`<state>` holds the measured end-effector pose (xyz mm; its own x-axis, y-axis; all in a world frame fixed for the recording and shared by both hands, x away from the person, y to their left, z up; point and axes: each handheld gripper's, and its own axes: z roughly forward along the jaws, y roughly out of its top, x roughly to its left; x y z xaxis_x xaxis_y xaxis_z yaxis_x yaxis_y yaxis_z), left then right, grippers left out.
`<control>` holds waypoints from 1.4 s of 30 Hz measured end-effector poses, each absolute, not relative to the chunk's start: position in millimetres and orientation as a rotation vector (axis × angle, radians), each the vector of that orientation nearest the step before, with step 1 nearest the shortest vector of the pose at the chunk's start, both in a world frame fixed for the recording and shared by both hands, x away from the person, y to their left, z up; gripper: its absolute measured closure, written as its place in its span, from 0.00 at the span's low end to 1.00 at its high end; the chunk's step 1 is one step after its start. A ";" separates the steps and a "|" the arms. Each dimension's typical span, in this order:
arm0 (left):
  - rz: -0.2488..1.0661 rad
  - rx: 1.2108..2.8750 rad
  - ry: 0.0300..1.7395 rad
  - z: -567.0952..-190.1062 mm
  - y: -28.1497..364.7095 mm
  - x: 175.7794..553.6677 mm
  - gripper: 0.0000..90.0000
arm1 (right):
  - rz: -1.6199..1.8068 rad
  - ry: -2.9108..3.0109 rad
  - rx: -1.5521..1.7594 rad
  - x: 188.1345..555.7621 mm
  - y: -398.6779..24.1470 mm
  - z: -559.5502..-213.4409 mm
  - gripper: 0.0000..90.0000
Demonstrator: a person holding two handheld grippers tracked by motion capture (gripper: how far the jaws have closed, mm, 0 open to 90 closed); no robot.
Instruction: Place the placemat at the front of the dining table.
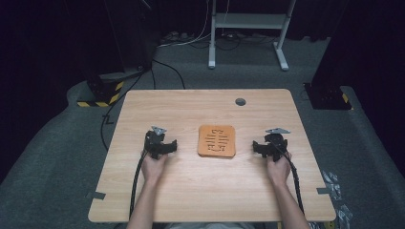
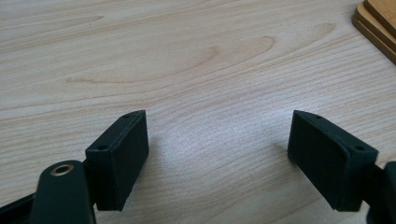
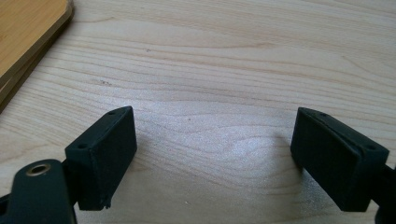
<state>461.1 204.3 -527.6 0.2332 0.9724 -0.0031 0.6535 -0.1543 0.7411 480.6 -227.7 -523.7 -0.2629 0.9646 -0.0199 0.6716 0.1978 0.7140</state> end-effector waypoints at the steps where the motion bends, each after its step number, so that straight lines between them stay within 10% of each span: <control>1: 0.657 1.886 1.490 -527.6 204.3 461.2 0.23 | 0.827 2.005 1.524 480.4 -227.3 -523.9 0.16; 42: 0.652 1.885 1.485 -527.6 204.5 461.1 0.24 | 0.883 2.008 1.528 471.8 -219.4 -510.7 0.21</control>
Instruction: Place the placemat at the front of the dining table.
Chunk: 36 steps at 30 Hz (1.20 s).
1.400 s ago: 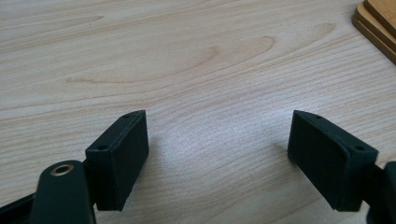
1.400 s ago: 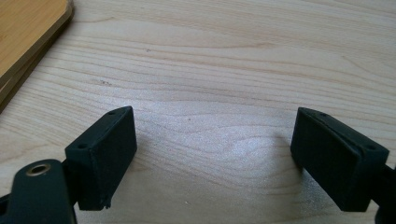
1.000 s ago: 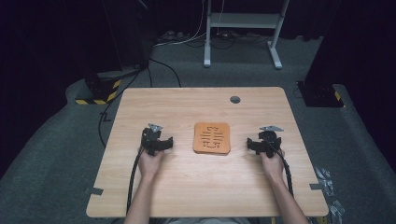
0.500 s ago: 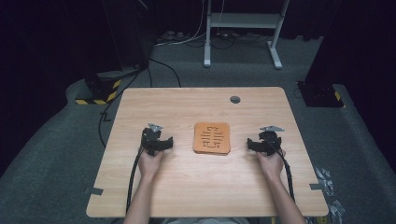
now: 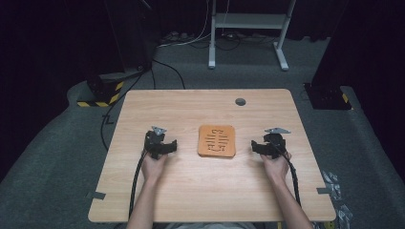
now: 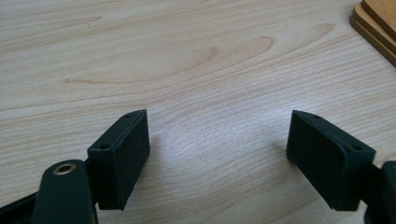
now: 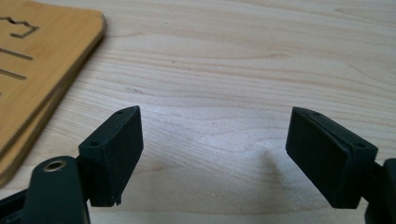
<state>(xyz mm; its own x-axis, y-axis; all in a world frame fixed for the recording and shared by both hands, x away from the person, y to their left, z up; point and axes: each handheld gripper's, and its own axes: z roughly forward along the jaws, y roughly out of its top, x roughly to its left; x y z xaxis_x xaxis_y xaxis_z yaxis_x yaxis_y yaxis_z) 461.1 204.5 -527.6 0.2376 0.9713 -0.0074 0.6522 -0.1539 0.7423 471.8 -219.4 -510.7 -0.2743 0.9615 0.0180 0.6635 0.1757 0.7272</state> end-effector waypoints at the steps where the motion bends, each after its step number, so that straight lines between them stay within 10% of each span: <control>1: 0.651 1.892 1.479 -527.5 204.7 461.4 0.24 | 0.891 2.004 1.522 471.7 -219.0 -509.9 0.21; 36: 0.645 1.901 1.464 -527.4 203.6 463.4 0.25 | 0.951 2.098 1.470 486.3 -165.4 -497.5 0.30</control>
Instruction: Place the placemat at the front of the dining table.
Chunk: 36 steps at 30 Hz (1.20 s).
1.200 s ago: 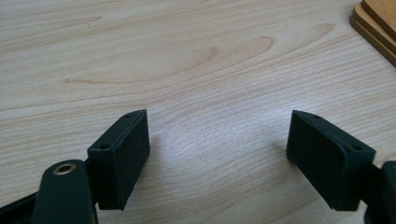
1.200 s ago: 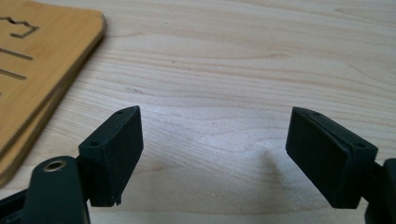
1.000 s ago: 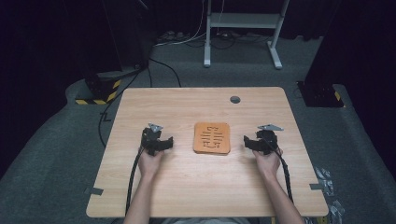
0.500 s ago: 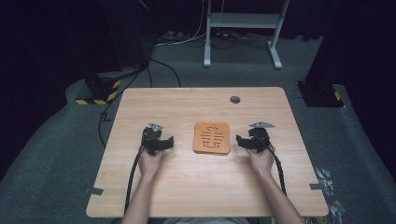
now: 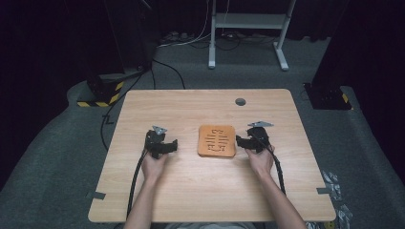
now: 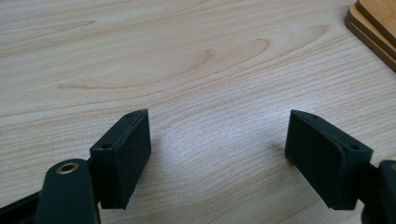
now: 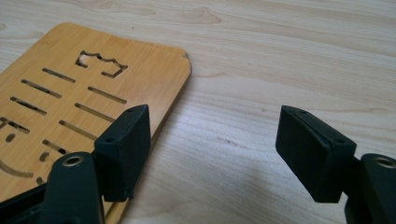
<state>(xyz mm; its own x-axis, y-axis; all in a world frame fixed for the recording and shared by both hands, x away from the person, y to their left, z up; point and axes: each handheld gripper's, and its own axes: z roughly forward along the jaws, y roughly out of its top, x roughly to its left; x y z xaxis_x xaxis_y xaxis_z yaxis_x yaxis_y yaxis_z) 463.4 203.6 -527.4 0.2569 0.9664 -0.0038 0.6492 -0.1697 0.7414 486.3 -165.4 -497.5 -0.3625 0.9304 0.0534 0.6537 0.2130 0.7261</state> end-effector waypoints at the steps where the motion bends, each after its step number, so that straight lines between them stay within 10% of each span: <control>1: 0.645 1.901 1.464 -527.4 203.6 463.4 0.25 | 0.949 2.100 1.474 487.2 -164.4 -497.0 0.30; 36: 0.645 1.900 1.464 -527.4 203.6 463.3 0.25 | 0.853 2.064 1.510 508.4 -149.8 -512.5 0.34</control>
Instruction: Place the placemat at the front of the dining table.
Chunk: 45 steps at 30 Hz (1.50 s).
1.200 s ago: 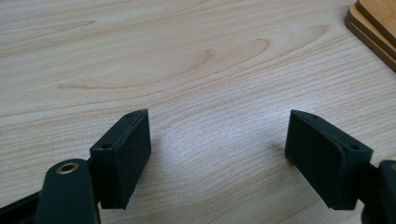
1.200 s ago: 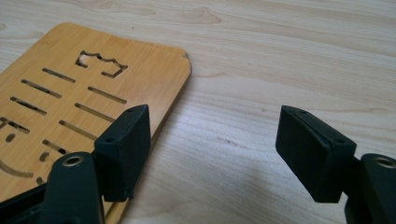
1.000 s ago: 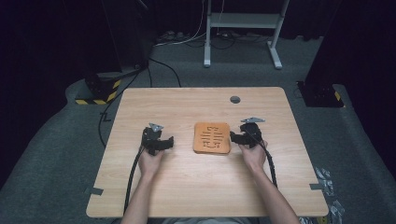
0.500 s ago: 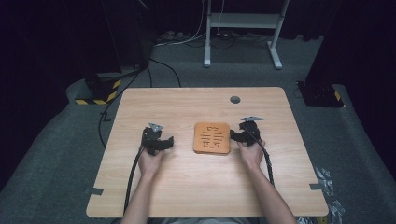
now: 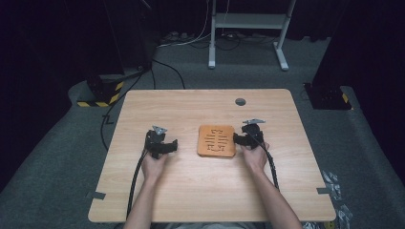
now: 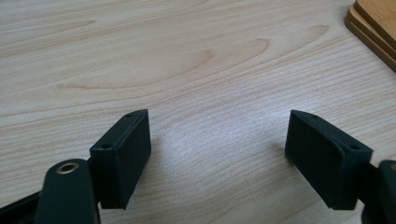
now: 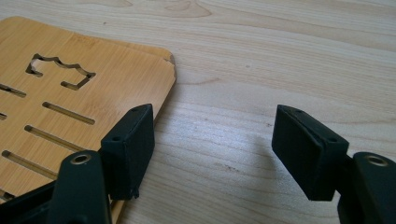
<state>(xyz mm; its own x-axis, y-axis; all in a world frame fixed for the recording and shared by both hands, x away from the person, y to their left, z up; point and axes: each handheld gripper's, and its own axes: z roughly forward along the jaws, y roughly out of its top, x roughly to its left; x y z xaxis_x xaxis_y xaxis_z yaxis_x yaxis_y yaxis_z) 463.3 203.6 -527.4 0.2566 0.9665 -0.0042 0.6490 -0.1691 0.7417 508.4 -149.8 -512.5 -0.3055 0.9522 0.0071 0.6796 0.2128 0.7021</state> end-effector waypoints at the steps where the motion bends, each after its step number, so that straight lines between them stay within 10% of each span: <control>1: 0.645 1.901 1.464 -527.4 203.6 463.3 0.25 | 0.858 2.062 1.504 508.3 -149.2 -512.6 0.34; 45: 0.657 1.938 1.402 -526.4 195.8 456.8 0.22 | 0.892 2.115 1.468 498.5 -132.5 -511.0 0.33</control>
